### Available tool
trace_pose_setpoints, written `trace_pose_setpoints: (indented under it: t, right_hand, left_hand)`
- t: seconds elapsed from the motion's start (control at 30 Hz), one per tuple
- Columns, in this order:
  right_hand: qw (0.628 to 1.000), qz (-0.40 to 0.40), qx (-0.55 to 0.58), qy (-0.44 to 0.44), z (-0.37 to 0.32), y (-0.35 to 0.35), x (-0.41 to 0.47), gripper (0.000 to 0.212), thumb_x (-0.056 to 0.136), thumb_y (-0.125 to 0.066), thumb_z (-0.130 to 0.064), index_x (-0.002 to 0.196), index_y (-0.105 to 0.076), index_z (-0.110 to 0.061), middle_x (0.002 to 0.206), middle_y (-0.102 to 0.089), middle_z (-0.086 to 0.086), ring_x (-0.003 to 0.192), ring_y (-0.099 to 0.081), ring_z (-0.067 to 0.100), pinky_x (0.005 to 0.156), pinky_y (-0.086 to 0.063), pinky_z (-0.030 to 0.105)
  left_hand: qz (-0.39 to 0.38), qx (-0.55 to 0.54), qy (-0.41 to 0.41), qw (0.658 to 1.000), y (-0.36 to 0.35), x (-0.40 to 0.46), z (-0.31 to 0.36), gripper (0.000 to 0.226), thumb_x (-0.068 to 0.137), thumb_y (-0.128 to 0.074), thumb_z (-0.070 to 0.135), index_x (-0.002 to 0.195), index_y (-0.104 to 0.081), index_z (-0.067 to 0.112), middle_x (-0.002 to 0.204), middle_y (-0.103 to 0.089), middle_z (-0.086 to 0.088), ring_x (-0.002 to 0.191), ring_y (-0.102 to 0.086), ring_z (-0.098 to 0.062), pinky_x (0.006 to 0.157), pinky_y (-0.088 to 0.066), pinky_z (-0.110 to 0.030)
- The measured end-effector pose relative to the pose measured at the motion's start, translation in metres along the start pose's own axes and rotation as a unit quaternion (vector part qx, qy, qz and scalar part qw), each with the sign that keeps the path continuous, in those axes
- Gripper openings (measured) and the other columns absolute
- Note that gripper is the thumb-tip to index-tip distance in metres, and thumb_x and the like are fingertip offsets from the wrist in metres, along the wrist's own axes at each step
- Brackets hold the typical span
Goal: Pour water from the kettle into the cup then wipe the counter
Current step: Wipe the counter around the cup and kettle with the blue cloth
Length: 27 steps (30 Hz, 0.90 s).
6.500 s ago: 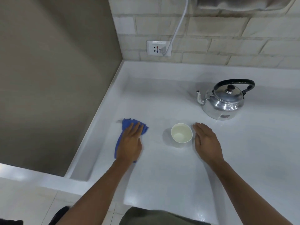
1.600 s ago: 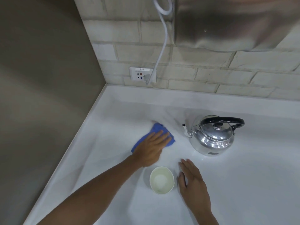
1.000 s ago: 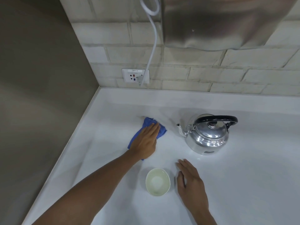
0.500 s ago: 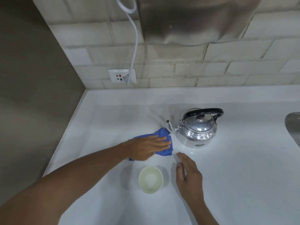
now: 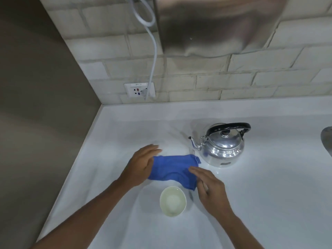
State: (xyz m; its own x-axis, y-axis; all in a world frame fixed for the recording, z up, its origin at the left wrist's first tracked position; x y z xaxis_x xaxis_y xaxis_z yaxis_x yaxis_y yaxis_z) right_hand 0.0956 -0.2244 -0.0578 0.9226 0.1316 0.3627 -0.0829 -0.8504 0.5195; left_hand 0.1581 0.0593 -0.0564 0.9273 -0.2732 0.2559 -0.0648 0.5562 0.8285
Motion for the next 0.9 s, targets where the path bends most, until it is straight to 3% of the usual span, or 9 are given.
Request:
trace_pose_setpoints:
  t: [0.07,0.17,0.23,0.33,0.47,0.53,0.67,0.8,0.9]
  right_hand:
    - [0.995,-0.089,0.003,0.044,-0.006,-0.011,0.031,0.042,0.094,-0.039,-0.016,0.125,-0.068,-0.017,0.128,-0.064,-0.012,0.120,-0.057,-0.001,0.102,-0.043,0.018]
    - [0.969,-0.207,-0.040,0.129,-0.008,-0.046,0.068,0.041,0.095,-0.043,-0.010,0.129,-0.065,-0.012,0.132,-0.065,0.002,0.126,-0.051,0.010,0.110,-0.034,0.018]
    - [0.942,-0.263,-0.079,0.192,-0.001,-0.071,0.080,0.038,0.100,-0.044,-0.017,0.133,-0.064,-0.015,0.138,-0.061,0.001,0.135,-0.048,0.016,0.113,-0.035,0.026]
    - [0.896,-0.299,-0.166,0.284,0.011,-0.093,0.087,0.041,0.104,-0.043,-0.035,0.139,-0.058,-0.020,0.146,-0.054,-0.004,0.145,-0.037,0.020,0.113,-0.038,0.040]
    - [0.862,-0.337,-0.194,0.326,0.013,-0.096,0.088,0.050,0.105,-0.039,-0.047,0.151,-0.042,-0.027,0.157,-0.039,-0.006,0.153,-0.013,0.017,0.123,-0.018,0.035]
    - [0.849,-0.357,-0.197,0.335,0.013,-0.098,0.085,0.051,0.106,-0.034,-0.046,0.153,-0.037,-0.028,0.160,-0.034,-0.006,0.154,-0.006,0.016,0.124,-0.016,0.035]
    - [0.868,-0.357,-0.200,0.281,0.014,-0.100,0.084,0.050,0.106,-0.027,-0.041,0.152,-0.038,-0.025,0.159,-0.034,-0.007,0.153,-0.009,0.011,0.123,-0.018,0.032]
    - [0.929,-0.262,-0.197,0.172,0.023,-0.099,0.105,0.051,0.103,-0.030,-0.032,0.146,-0.048,-0.011,0.153,-0.046,0.004,0.149,-0.029,0.024,0.117,-0.033,0.042]
    - [0.931,-0.237,-0.228,0.156,0.010,-0.113,0.113,0.053,0.098,-0.031,-0.031,0.138,-0.057,-0.008,0.143,-0.057,0.008,0.139,-0.045,0.032,0.112,-0.042,0.045]
  left_hand:
    - [0.049,-0.004,0.109,0.993,0.002,-0.025,-0.008,0.044,0.101,-0.044,0.017,0.141,-0.061,0.024,0.147,-0.049,0.017,0.140,-0.045,-0.007,0.116,-0.039,-0.035]
    - [0.077,0.002,0.177,0.981,-0.005,-0.063,-0.001,0.045,0.099,-0.056,0.005,0.142,-0.060,0.019,0.151,-0.051,0.006,0.141,-0.047,-0.017,0.115,-0.032,-0.024]
    - [0.090,0.029,0.185,0.978,-0.009,-0.086,0.008,0.044,0.099,-0.054,0.007,0.142,-0.060,0.014,0.153,-0.051,-0.001,0.144,-0.045,-0.023,0.116,-0.033,-0.031]
    - [0.093,0.060,0.200,0.974,-0.017,-0.119,0.017,0.052,0.101,-0.035,0.024,0.147,-0.055,0.010,0.158,-0.046,-0.007,0.149,-0.036,-0.029,0.118,-0.035,-0.046]
    - [0.096,0.070,0.194,0.974,-0.026,-0.149,0.020,0.056,0.102,-0.029,0.029,0.150,-0.051,0.009,0.162,-0.038,-0.006,0.153,-0.025,-0.024,0.122,-0.022,-0.035]
    - [0.095,0.068,0.186,0.976,-0.029,-0.156,0.023,0.054,0.103,-0.032,0.028,0.149,-0.052,0.008,0.162,-0.038,-0.005,0.152,-0.025,-0.023,0.124,-0.014,-0.028]
    - [0.063,0.118,0.172,0.976,-0.036,-0.159,0.030,0.059,0.110,-0.020,0.040,0.148,-0.053,0.010,0.162,-0.039,-0.003,0.150,-0.032,-0.022,0.124,-0.015,-0.032]
    - [0.028,0.179,0.178,0.967,-0.038,-0.156,0.036,0.058,0.104,-0.033,0.038,0.155,-0.045,0.013,0.165,-0.036,-0.004,0.152,-0.032,-0.024,0.123,-0.019,-0.041]
    - [0.003,0.199,0.185,0.962,-0.037,-0.156,0.035,0.063,0.103,-0.033,0.043,0.160,-0.035,0.017,0.169,-0.026,-0.001,0.156,-0.023,-0.021,0.123,-0.019,-0.043]
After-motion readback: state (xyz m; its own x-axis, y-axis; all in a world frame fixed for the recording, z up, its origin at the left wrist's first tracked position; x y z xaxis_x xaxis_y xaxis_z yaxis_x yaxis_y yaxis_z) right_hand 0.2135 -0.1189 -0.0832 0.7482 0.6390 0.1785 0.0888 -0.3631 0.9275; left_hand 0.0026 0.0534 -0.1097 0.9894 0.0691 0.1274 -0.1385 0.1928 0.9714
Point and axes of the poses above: each hand's wrist, its own x-axis towards the middle knuckle, its own y-axis out of the back of the hand, z = x × y, the point moved 3 cm from there along x, towards the middle knuckle
